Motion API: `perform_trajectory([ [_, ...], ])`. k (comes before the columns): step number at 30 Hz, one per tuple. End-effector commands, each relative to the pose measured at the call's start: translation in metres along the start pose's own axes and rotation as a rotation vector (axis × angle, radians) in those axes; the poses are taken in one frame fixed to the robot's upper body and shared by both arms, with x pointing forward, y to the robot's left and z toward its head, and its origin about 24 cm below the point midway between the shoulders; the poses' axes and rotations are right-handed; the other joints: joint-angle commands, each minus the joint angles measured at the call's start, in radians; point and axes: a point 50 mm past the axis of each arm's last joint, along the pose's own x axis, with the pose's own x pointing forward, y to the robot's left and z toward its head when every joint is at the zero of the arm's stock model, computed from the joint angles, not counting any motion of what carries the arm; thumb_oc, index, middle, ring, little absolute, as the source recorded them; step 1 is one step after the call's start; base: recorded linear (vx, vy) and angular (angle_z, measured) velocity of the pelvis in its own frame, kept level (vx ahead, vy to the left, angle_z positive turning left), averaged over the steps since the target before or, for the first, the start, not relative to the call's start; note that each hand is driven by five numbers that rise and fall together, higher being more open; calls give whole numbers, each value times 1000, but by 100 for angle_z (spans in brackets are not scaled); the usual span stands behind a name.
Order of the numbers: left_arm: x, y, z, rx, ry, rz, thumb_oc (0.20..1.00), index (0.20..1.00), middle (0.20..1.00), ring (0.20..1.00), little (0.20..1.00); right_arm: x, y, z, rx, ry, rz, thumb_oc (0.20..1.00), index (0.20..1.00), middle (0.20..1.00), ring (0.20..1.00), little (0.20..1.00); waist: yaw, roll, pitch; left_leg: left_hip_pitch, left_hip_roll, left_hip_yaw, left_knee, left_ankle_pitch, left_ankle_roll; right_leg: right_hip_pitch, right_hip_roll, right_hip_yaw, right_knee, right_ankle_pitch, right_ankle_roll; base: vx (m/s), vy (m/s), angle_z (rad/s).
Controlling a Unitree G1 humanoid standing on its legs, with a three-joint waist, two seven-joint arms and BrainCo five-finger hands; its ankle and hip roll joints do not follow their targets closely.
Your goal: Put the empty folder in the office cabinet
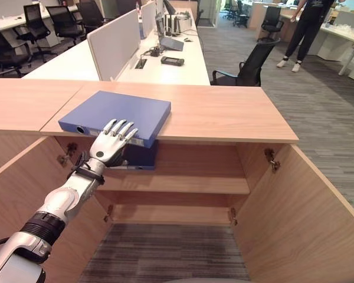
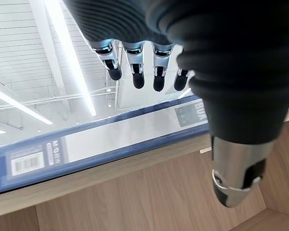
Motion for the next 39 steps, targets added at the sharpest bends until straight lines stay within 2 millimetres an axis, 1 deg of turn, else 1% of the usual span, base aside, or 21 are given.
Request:
perform_trajectory([
  [1,40,43,-23,93,46,161,1000,1000,1000,1000,1000,4,0,27,-62,-52,-13,1000,1000,1000,1000,1000,5,-9,47,56,33,-16,13,-101,-39,7,-62,38,16,-24,114,-4,18,-5],
  [2,41,42,-25,98,52,154,1000,1000,1000,1000,1000,4,-2,26,-61,-50,-17,1000,1000,1000,1000,1000,2,-8,44,61,33,-17,13,-114,-39,11,-62,41,14,-34,116,36,23,-3],
  [14,50,42,-28,120,70,140,1000,1000,1000,1000,1000,4,-5,26,-60,-45,-29,1000,1000,1000,1000,1000,-11,-5,48,63,29,-5,13,-116,-37,7,-65,48,13,-31,120,3,3,0],
  [17,51,39,-29,96,98,133,1000,1000,1000,1000,1000,4,-4,27,-65,-44,-27,1000,1000,1000,1000,1000,-14,-6,48,63,28,0,13,-116,-37,6,-66,50,13,-31,120,4,12,-6],
  [22,54,40,-30,68,117,138,1000,1000,1000,1000,1000,4,-5,28,-62,-45,-27,1000,1000,1000,1000,1000,-18,-6,48,67,27,3,13,-117,-36,6,-65,53,15,-30,120,5,4,-1],
  [39,57,37,-32,41,148,129,1000,1000,1000,1000,1000,4,-7,30,-77,-43,-32,1000,1000,1000,1000,1000,-26,-6,47,72,30,6,13,-120,-36,4,-62,59,20,-34,119,0,0,0],
])
